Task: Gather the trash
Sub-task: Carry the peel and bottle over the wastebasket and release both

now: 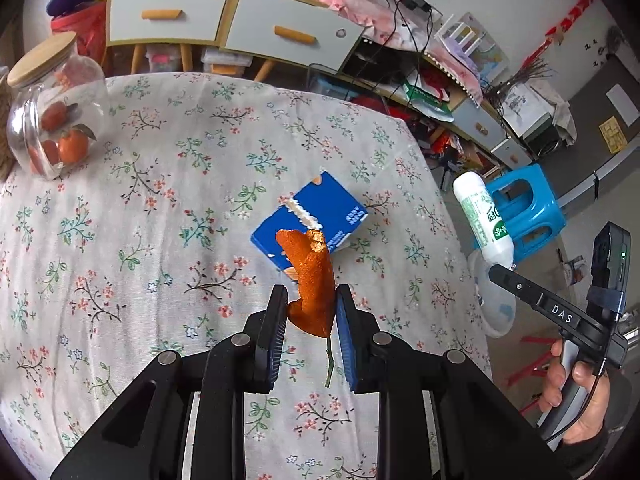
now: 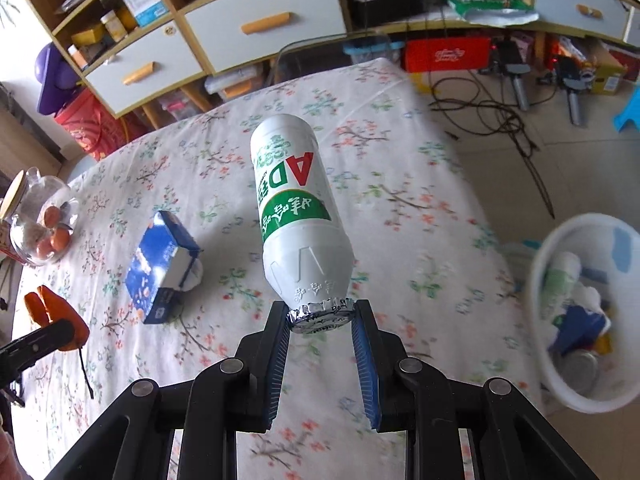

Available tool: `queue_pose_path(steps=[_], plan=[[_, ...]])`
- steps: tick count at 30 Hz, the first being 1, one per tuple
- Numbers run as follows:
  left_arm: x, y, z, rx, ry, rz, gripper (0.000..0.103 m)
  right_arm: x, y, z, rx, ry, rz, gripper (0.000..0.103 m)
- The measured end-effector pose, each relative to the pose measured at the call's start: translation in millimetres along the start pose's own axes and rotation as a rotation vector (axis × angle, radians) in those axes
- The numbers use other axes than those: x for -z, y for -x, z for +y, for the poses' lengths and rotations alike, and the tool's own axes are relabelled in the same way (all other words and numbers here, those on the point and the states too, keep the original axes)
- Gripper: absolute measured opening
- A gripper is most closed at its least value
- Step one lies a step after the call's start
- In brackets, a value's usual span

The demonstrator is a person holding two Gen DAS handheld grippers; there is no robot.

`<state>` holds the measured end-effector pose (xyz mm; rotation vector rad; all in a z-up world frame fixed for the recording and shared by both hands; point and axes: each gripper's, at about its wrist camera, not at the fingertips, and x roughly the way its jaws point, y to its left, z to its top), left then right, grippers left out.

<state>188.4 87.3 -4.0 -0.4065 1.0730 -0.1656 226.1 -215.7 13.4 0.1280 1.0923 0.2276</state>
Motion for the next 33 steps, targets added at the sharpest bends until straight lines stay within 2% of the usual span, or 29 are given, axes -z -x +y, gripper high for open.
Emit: queue_pose_path(steps=[6,14,21,22,25,29,33], plan=[[5,-7,-20,0.015,-0.025,0.002,0.026,9,20,-46,0.038,-0.056,-0.016,0.029],[16,-29,-43,0.032,-0.046,0.038,0.026,25,42,-138,0.119,-0.2,-0.008,0.029],[26,-45,-73,0.02,-0.109,0.053,0.026,40,48,-208,0.195,-0.308,0.025,0.03],[27,-47,-78,0.02,-0.121,0.055,0.026,42,46,-218,0.196,-0.321,0.036,0.031],[30,-55,-98,0.016,-0.17,0.071,0.026,49,43,-241,0.2,-0.386,0.077,0.061],[33,-68,-128,0.015,-0.243,0.092,0.026,53,57,-258,0.192,-0.416,0.054,0.064],[36,-90,-166,0.054,-0.288,0.129,0.026,61,68,-269,0.214,-0.414,0.045,0.068]])
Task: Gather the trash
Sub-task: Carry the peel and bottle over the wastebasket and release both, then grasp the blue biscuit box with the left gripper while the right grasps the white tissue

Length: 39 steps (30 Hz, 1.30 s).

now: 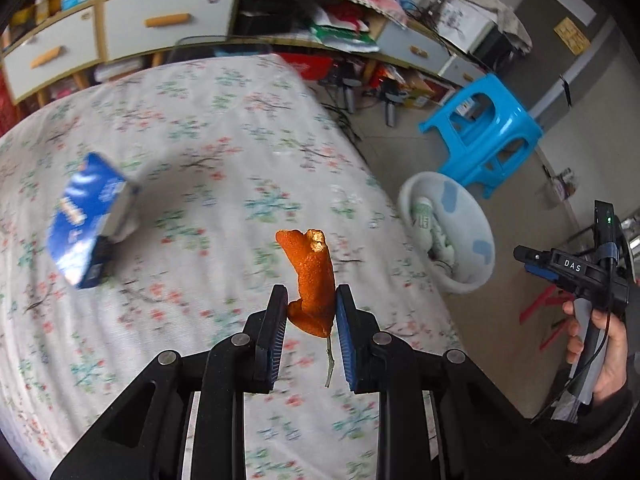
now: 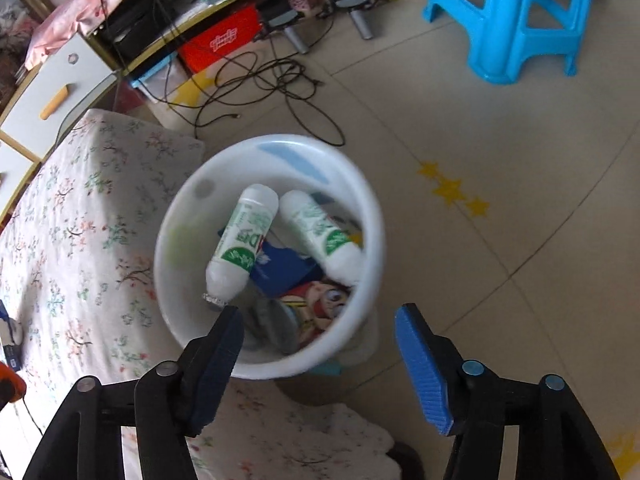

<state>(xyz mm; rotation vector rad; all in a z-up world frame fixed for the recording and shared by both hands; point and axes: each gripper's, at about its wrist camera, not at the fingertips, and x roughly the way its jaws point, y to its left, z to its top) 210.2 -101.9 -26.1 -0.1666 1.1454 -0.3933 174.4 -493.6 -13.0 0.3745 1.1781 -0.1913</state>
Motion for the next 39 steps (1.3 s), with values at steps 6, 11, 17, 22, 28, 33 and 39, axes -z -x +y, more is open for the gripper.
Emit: queue_pose_path(steps=[6,11,17,22,28,33,39], plan=[[-13,-42,-60,0.065,-0.066,0.044,0.026,5,3,-30,0.015,-0.043,0.008,0.07],[-22,-75,-101,0.109,-0.097,0.069,0.026,5,2,-47,0.02,-0.068,0.018,0.07],[-36,-93,-132,0.128,-0.125,0.046,0.027,0,3,-54,0.017,-0.077,0.011,0.07],[-50,-96,-142,0.117,-0.133,0.01,0.064,-4,3,-50,0.004,-0.08,0.003,0.074],[-48,-82,-136,0.055,-0.162,-0.026,0.086,-6,5,-44,-0.01,-0.073,-0.008,0.077],[-39,-66,-113,0.013,-0.166,-0.044,0.091,-4,5,-41,-0.008,-0.074,-0.004,0.078],[-24,-44,-78,-0.046,-0.166,-0.055,0.098,-2,7,-28,-0.018,-0.071,-0.005,0.078]])
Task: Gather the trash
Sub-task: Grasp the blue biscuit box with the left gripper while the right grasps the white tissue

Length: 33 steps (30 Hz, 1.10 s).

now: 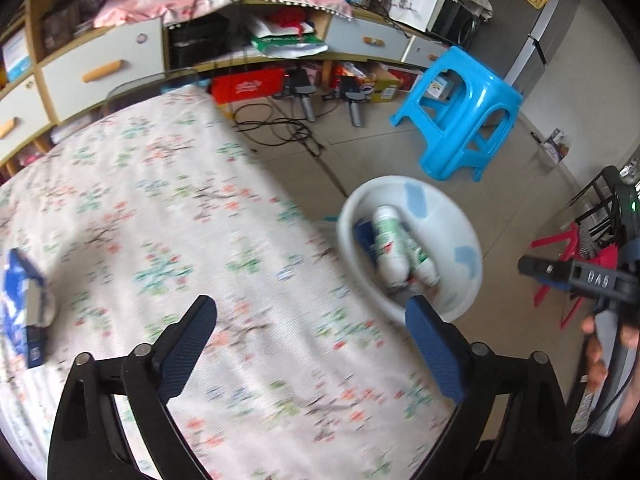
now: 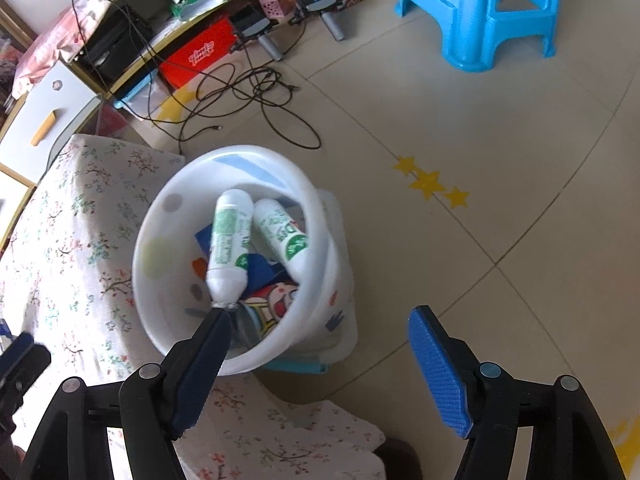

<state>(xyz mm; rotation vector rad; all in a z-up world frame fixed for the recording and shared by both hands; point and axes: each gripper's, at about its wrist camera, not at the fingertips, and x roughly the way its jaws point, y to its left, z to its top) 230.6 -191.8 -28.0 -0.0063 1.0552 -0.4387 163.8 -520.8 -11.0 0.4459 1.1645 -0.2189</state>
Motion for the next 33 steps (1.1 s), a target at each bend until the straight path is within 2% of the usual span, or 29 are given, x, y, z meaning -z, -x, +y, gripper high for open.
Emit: queue_pose_path(steps=[7,12,15,17,20,25,27,29,32,33], plan=[[27,30,48,-0.087,-0.022,-0.016,0.102,8,-2,35,-0.008,0.052,0.004,0.081],[40,54,101,-0.162,0.035,-0.062,0.102,15,-11,67,0.004,0.111,0.022,0.082],[37,59,134,-0.207,0.056,-0.068,0.103,20,-17,91,0.006,0.151,0.035,0.082],[34,58,151,-0.248,0.048,-0.051,0.103,23,-22,106,0.002,0.167,0.046,0.082],[33,52,186,-0.297,0.089,-0.031,0.103,26,-25,127,-0.017,0.183,0.052,0.082],[33,34,236,-0.285,0.201,0.029,0.103,31,-33,162,-0.04,0.222,0.062,0.083],[34,30,249,-0.248,0.253,0.04,0.102,33,-37,173,-0.038,0.237,0.067,0.083],[33,28,255,-0.206,0.282,0.028,0.102,33,-40,181,-0.035,0.247,0.071,0.083],[31,24,255,-0.17,0.269,0.027,0.102,34,-45,191,-0.03,0.26,0.075,0.083],[30,22,253,-0.158,0.265,0.03,0.096,35,-47,194,-0.028,0.262,0.077,0.083]])
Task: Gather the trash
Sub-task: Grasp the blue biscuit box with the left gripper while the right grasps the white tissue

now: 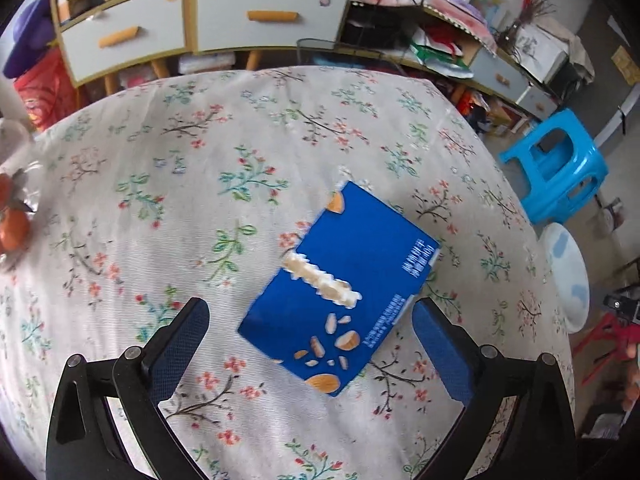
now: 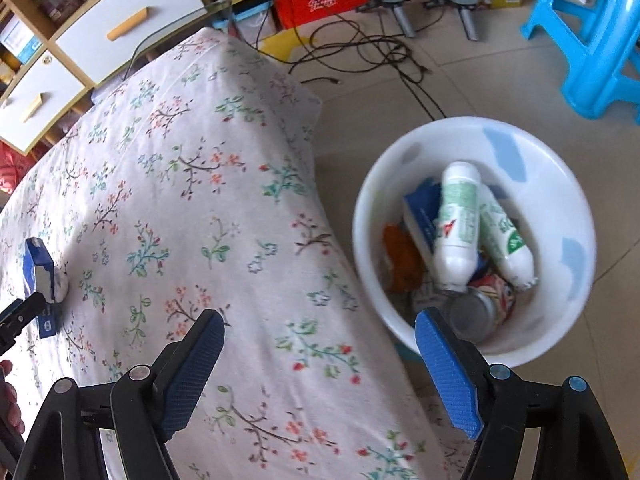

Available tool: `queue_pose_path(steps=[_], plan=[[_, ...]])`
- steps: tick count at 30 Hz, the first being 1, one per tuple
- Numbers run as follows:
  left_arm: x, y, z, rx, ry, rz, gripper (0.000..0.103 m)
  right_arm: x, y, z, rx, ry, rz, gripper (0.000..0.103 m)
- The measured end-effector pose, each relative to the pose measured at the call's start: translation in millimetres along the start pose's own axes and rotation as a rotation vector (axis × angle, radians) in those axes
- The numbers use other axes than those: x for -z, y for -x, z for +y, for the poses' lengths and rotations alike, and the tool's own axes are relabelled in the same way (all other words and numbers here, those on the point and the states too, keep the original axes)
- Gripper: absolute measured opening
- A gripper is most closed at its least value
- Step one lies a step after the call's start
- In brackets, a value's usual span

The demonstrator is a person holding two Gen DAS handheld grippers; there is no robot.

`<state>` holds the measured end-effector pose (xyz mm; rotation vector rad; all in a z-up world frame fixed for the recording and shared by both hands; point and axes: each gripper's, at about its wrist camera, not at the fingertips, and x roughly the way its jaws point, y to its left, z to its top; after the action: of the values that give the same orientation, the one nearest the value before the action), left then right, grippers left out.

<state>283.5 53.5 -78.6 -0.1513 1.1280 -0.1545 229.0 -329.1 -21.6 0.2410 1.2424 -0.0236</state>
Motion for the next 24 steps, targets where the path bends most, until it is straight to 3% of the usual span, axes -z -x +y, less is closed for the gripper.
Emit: queue_pose_path(steps=[2,7,12,24], plan=[[2,-2,-6,0.036,0.003,0.015,0.081,0,-3,5,0.001,0.003,0.006,0.083],[4,13,-5,0.115,0.062,-0.008,0.078,1,-9,24,-0.002,0.017,0.015,0.083],[7,44,4,0.133,0.101,-0.057,0.078,3,-16,53,-0.014,0.049,0.02,0.083],[53,90,74,-0.012,0.285,-0.055,0.078,14,-51,157,-0.082,0.178,0.04,0.083]])
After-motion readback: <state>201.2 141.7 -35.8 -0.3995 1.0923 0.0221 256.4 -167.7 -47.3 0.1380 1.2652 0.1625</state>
